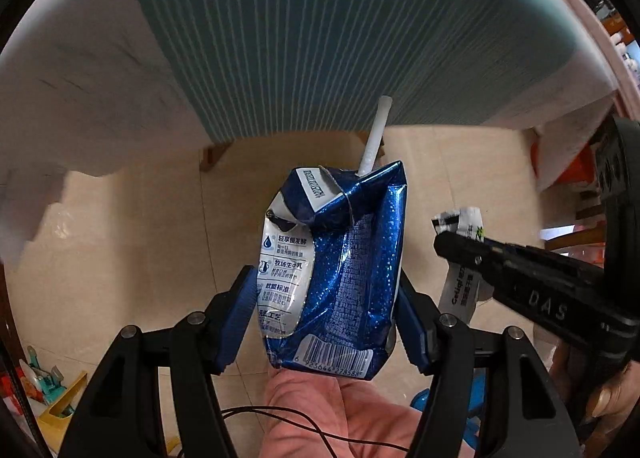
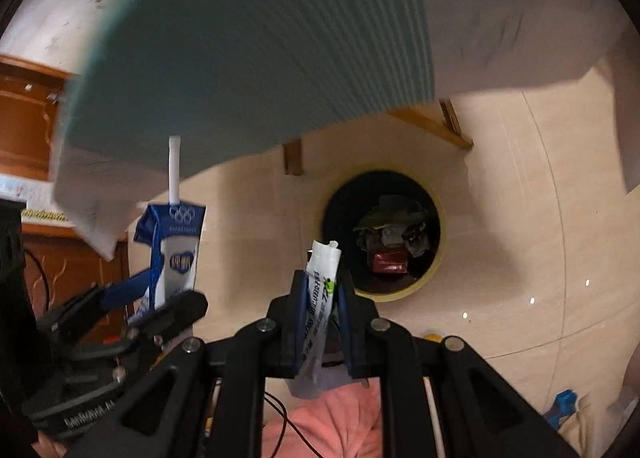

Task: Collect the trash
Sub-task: 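Lift the tube and carton and carry both over the black bin, then open both tools to drop the tube and carton into the bin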

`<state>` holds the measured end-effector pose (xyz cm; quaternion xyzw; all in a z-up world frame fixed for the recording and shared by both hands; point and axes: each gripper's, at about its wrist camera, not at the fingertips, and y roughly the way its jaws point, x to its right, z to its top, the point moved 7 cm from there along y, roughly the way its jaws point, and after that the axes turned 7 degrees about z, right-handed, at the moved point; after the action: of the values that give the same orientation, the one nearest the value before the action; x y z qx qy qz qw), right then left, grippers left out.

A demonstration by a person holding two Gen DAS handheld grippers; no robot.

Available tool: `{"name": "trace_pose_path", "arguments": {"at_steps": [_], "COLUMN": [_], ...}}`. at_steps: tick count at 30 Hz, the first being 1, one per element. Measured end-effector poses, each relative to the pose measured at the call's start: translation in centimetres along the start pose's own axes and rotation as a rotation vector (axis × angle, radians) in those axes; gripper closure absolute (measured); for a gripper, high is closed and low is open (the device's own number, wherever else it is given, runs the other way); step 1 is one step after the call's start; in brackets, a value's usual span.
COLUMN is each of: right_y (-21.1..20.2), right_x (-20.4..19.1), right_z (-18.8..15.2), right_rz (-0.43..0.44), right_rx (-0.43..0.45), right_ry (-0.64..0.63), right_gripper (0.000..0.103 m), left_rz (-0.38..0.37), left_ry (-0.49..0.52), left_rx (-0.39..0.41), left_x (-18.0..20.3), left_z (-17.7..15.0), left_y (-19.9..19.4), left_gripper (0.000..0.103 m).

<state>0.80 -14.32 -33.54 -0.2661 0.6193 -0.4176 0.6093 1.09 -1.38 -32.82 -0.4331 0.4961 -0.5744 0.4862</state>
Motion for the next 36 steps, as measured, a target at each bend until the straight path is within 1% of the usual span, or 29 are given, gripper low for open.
{"name": "trace_pose_path", "arguments": {"at_steps": [3, 7, 9, 11, 12, 13, 14, 15, 16, 18, 21, 25, 28, 32, 36], "right_y": [3.2, 7.3, 9.1, 10.8, 11.6, 11.9, 12.4, 12.5, 12.7, 12.7, 12.1, 10.8, 9.3, 6.9, 3.3], "right_x": [2.1, 4.5, 5.6, 6.5, 7.0, 7.2, 7.5, 7.6, 7.9, 7.9, 7.9, 7.8, 7.1, 6.0, 4.1], "right_z": [0.6, 1.6, 2.1, 2.3, 2.2, 2.2, 2.1, 2.1, 2.0, 1.4, 1.0, 1.0, 0.9, 1.0, 1.2], "right_rz": [-0.016, -0.030, -0.035, -0.044, -0.049, -0.047, -0.050, -0.058, -0.066, -0.072, -0.078, -0.079, -0.081, -0.077, -0.069], "right_rx": [0.001, 0.002, 0.000, -0.011, -0.012, -0.014, -0.015, -0.011, -0.004, 0.005, 0.024, 0.056, 0.077, 0.103, 0.129], "right_ry": [0.027, 0.064, 0.071, 0.084, 0.094, 0.099, 0.106, 0.108, 0.109, 0.115, 0.128, 0.134, 0.132, 0.128, 0.118], "right_gripper": [0.087, 0.085, 0.080, 0.064, 0.061, 0.053, 0.049, 0.049, 0.049, 0.049, 0.049, 0.049, 0.049, 0.049, 0.049], "left_rz": [0.014, 0.011, 0.012, 0.015, 0.014, 0.013, 0.018, 0.032, 0.037, 0.047, 0.060, 0.054, 0.052, 0.058, 0.043], "left_ry": [0.008, 0.002, 0.003, 0.006, 0.009, 0.013, 0.017, 0.025, 0.028, 0.031, 0.024, 0.012, 0.013, 0.007, -0.032], "left_rx": [-0.022, -0.034, -0.032, -0.033, -0.034, -0.034, -0.035, -0.035, -0.033, -0.034, -0.033, -0.022, -0.011, 0.004, 0.031], "left_x": [-0.4, -0.8, -0.5, -0.4, -0.3, -0.1, 0.0, 0.0, 0.0, 0.0, -0.2, -1.0, -1.1, -1.3, -1.4], "left_z": [-0.1, 0.1, -0.2, -0.1, -0.2, -0.3, -0.1, -0.3, 0.1, -0.1, -0.2, 0.4, 0.3, 0.2, 0.6], "left_y": [4.3, 8.8, 10.4, 11.5, 12.0, 12.3, 12.6, 12.9, 12.9, 13.2, 13.0, 12.1, 10.5, 7.2, 1.9], "left_gripper": [0.039, 0.039, 0.039, 0.039, 0.039, 0.036, 0.032, 0.024, 0.022, 0.021, 0.020, 0.019, 0.019, 0.018, 0.018]}}
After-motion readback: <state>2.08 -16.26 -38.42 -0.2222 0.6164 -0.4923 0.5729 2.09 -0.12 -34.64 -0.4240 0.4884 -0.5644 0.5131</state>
